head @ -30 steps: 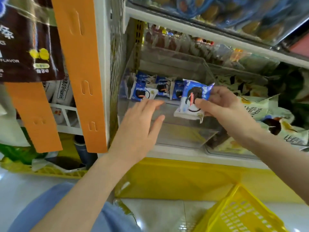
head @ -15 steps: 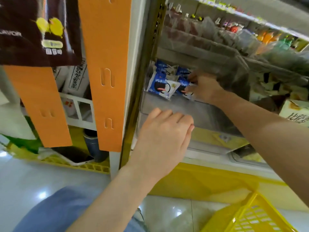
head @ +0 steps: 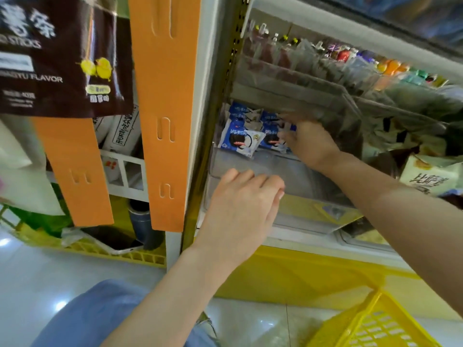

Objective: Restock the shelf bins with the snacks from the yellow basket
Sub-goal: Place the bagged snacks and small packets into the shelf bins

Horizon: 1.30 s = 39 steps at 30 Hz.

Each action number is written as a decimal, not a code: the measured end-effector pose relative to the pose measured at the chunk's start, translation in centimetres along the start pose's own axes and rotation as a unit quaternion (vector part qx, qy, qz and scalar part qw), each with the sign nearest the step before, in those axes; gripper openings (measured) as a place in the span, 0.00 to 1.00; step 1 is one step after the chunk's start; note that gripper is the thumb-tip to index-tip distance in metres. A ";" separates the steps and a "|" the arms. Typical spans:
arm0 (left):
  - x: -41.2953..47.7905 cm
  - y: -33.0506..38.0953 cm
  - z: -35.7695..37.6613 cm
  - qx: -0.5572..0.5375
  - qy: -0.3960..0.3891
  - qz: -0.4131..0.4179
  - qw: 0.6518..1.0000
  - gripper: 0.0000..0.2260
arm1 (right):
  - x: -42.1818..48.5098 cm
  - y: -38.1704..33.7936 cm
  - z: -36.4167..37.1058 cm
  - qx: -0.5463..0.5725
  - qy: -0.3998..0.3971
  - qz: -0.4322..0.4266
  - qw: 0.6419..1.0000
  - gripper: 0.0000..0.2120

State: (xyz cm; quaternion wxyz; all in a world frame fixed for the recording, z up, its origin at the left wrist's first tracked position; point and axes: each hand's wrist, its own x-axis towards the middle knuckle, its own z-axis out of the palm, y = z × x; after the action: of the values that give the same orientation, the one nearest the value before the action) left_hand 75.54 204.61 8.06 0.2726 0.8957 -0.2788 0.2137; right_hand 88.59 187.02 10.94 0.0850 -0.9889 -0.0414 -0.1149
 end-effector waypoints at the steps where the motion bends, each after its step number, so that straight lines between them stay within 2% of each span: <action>1: -0.1 0.1 0.2 0.006 0.009 0.005 1.000 0.08 | -1.2 0.0 -0.7 0.023 0.011 -0.002 1.000 0.18; 5: -0.4 1.7 1.5 0.035 0.051 0.040 0.997 0.10 | -7.9 0.6 -3.7 0.099 0.080 -0.025 0.992 0.14; 9: -1.4 4.3 3.2 0.040 0.043 0.065 0.996 0.13 | -16.1 2.3 -4.7 -0.010 0.042 -0.082 0.996 0.15; 12: -2.7 5.7 4.5 0.031 0.021 0.071 0.997 0.14 | -21.0 3.7 -4.4 -0.045 0.028 -0.113 0.992 0.18; 15: -4.5 7.3 6.2 0.007 -0.028 0.083 0.996 0.15 | -26.0 6.0 -4.0 -0.035 0.048 -0.077 0.995 0.20; 19: -7.8 10.3 9.5 -0.019 -0.159 0.115 0.980 0.15 | -34.1 10.3 -1.9 -0.002 0.044 0.040 0.998 0.26; 21: -9.1 12.1 11.7 -0.026 -0.210 0.149 0.966 0.15 | -38.4 12.8 -0.2 0.002 0.019 0.111 0.994 0.25; 24: -10.8 15.0 15.9 -0.064 -0.265 0.187 0.944 0.12 | -44.9 16.5 2.8 0.021 -0.075 0.245 0.966 0.14; 28: -13.7 18.4 23.8 -0.085 -0.416 0.174 0.888 0.16 | -52.2 20.3 7.3 0.077 -0.234 0.395 0.885 0.19; 32: -16.2 21.1 31.2 -0.074 -0.544 0.144 0.823 0.17 | -55.6 22.1 11.2 0.153 -0.289 0.479 0.814 0.23; 34: -17.2 21.7 34.3 -0.060 -0.600 0.127 0.788 0.18 | -56.2 22.7 12.8 0.161 -0.292 0.480 0.811 0.24; 36: -18.1 22.1 36.9 -0.047 -0.635 0.107 0.764 0.19 | -56.2 23.5 14.2 0.136 -0.294 0.445 0.835 0.24; 39: -18.9 22.8 39.9 -0.069 -0.660 0.032 0.748 0.21 | -55.7 24.5 15.7 0.086 -0.301 0.393 0.865 0.24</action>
State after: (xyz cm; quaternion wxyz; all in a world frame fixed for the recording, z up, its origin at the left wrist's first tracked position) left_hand 56.44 171.72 -23.98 0.0748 0.7830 -0.4315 -0.4418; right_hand 40.46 162.22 -21.05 0.1912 -0.8985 0.3175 0.2351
